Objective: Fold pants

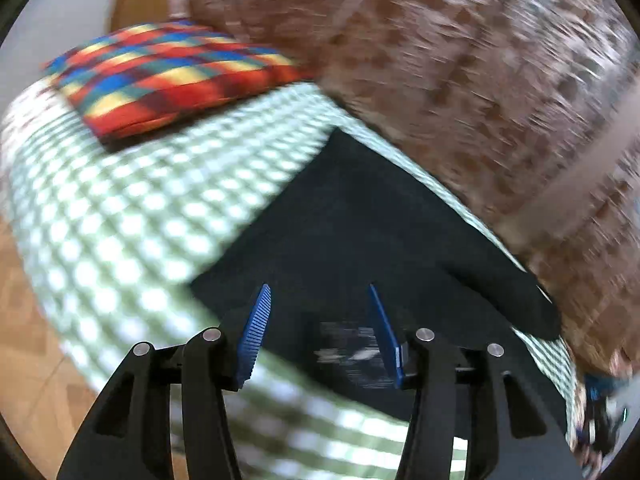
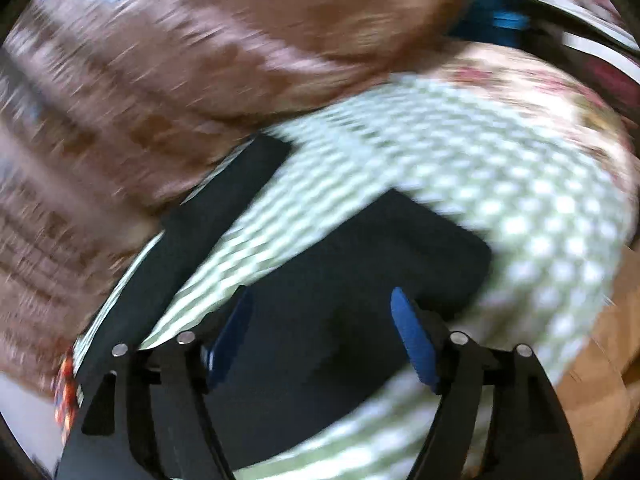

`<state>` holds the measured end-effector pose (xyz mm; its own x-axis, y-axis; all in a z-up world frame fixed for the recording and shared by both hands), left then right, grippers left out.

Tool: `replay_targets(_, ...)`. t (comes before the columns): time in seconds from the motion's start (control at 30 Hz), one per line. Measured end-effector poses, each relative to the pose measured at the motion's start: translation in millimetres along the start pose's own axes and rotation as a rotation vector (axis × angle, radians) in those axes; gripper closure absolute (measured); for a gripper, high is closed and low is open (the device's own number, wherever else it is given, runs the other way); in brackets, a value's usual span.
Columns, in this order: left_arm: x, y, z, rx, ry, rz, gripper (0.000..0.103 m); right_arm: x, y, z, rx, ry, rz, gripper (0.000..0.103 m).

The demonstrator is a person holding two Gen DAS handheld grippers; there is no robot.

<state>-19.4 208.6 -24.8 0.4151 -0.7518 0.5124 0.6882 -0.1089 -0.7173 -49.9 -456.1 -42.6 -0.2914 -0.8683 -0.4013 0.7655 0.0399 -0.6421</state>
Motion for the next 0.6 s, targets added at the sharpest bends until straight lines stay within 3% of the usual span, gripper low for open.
replay_targets(0.13, 33.2, 38.5, -11.0, -0.075, 0.08, -0.02, 0.054, -79.1, 45.5, -10.6, -0.103, -0.125, 0.171, 0.027)
replay_targets(0.23, 19.1, 70.7, -23.5, -0.143, 0.09, 0.139, 0.055, -117.4, 78.3, -19.8, -0.165, -0.165, 0.239, 0.027)
replay_targets(0.27, 8.4, 75.9, -27.9, -0.163, 0.072, 0.155, 0.063, -123.6, 91.6, -23.3, -0.186, -0.177, 0.231, 0.027)
replay_targets(0.3, 0.4, 75.1, -30.7, -0.153, 0.061, 0.137, 0.068, -124.5, 102.0, -25.5, -0.214, -0.175, 0.222, 0.027)
replay_targets(0.37, -8.4, 66.3, -30.6, -0.151, 0.057, 0.1, 0.069, -118.0, 123.6, -33.8, -0.279, -0.156, 0.196, 0.027)
replay_targets(0.47, -11.5, 59.0, -14.4, -0.158, -0.004, 0.052, 0.069, -110.9, 127.0, -39.5, -0.252, -0.189, 0.228, 0.025)
replay_targets(0.6, 9.6, 61.1, 24.9, -0.126, 0.004, -0.031, 0.068, -112.0, 124.1, -42.5, -0.242, -0.227, 0.242, 0.022)
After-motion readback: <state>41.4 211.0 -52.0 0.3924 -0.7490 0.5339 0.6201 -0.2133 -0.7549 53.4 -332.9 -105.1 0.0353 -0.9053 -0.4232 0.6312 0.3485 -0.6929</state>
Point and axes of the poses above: each gripper's, at about its wrist camera, not at the fingertips, and y roughly the way its jaws point, x to its right, z to its top, the point moved 1 cm from there along y, roughly the way its jaws point, and after that the axes turned 11 degrees about -y, right-handed, at the moved point
